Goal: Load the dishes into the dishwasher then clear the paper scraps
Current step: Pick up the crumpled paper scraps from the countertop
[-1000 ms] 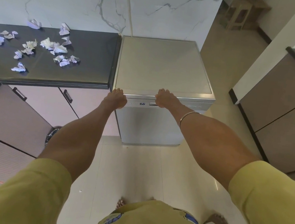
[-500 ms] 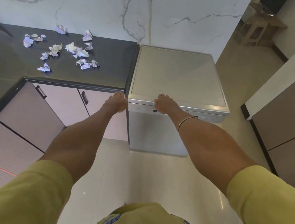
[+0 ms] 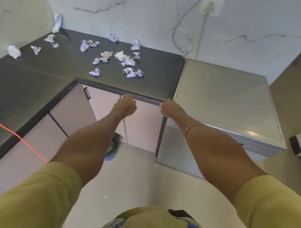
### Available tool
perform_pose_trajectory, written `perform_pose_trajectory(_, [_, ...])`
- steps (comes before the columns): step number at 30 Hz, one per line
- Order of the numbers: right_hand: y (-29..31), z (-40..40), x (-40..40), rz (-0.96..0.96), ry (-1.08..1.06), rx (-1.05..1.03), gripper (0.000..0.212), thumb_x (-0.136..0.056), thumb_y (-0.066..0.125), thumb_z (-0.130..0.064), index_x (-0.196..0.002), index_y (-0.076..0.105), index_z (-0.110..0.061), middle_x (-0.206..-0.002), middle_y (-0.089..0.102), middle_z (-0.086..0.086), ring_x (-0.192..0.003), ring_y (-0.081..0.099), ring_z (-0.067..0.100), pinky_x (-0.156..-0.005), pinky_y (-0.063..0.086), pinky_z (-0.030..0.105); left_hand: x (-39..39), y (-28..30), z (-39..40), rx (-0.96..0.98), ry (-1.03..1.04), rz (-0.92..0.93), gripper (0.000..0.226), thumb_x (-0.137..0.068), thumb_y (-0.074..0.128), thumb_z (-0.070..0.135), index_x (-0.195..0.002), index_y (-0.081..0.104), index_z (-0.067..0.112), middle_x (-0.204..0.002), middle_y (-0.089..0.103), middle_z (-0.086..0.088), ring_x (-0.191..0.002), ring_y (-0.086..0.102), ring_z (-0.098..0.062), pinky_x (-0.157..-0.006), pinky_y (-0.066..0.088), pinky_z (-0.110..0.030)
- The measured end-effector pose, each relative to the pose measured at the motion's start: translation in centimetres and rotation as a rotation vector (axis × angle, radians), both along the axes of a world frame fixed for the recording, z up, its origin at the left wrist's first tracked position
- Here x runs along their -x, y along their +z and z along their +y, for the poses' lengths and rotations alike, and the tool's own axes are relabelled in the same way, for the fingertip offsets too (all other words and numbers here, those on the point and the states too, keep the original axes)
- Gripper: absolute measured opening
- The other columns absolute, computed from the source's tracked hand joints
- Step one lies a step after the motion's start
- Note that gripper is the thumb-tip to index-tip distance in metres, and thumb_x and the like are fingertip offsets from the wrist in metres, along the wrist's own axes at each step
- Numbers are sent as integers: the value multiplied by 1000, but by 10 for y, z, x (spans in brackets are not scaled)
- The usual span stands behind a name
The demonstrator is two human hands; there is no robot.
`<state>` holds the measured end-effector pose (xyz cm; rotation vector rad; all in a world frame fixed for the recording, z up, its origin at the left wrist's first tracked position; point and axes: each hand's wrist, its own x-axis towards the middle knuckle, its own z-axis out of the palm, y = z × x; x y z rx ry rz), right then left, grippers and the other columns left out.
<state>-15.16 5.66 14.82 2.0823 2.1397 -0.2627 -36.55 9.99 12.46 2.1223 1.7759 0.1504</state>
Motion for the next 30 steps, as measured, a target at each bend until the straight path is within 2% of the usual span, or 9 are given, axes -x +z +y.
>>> perform_pose_trajectory(4, [-8,36,30,47,50,-4,43,-101,31,-19,-136,52,-7,-139,48,21,-129,44,38,-108,38,46,31,4,14,16,53,30,53,-95,24,27,-123,54,-6,-136,50,-21,-128,43,-37,-109,35,-47])
perform_pose_trajectory(7, [-14,66,47,82,43,-3,45,-102,29,-22,-136,52,-4,-139,48,22,-130,44,38,-107,38,46,48,3,33,-22,89,26,39,-99,32,17,-123,54,-6,-135,49,-23,-128,43,-38,-109,35,-49])
perform_pose_trajectory(12, [-13,119,68,184,17,13,46,-102,27,-21,-140,48,-4,-141,45,20,-132,41,38,-107,35,48,79,-12,87,19,227,-69,45,-92,25,18,-116,55,-5,-127,52,-24,-120,46,-41,-107,37,-48])
perform_pose_trajectory(16, [-3,169,83,226,16,7,46,-101,34,-23,-139,44,0,-142,42,19,-135,37,39,-109,34,48,82,-10,118,2,268,-120,36,-96,28,5,-107,59,-8,-124,53,-26,-118,45,-42,-106,36,-50])
perform_pose_trajectory(20, [-2,224,90,258,2,-26,49,-96,43,-22,-138,44,4,-151,36,18,-138,34,36,-112,34,47,92,-18,163,12,309,-119,36,-100,28,11,-109,57,-7,-125,53,-24,-122,45,-41,-110,32,-47])
perform_pose_trajectory(22, [-6,250,90,303,14,-62,43,-91,43,-14,-131,50,1,-141,47,17,-129,44,36,-105,42,45,93,-14,184,-2,332,-112,36,-101,33,16,-117,57,-5,-131,53,-23,-124,46,-40,-108,35,-44])
perform_pose_trajectory(24, [-6,271,88,317,15,-72,34,-88,45,-12,-117,59,-2,-125,60,17,-114,58,38,-90,48,39,92,-11,205,-11,345,-125,37,-101,37,20,-123,56,-3,-132,54,-22,-123,50,-38,-102,39,-41])
perform_pose_trajectory(26, [-8,289,88,305,11,-71,25,-87,48,-11,-105,63,-2,-110,66,17,-101,63,40,-77,46,35,90,-13,225,-3,356,-173,37,-100,34,22,-115,58,-1,-125,58,-23,-114,55,-38,-95,43,-41])
perform_pose_trajectory(30, [-14,316,90,288,-9,-120,21,-84,49,-4,-97,65,-1,-102,67,19,-96,65,42,-73,48,35,87,-22,257,70,385,-195,36,-96,34,26,-112,55,3,-120,59,-26,-107,58,-41,-89,46,-43])
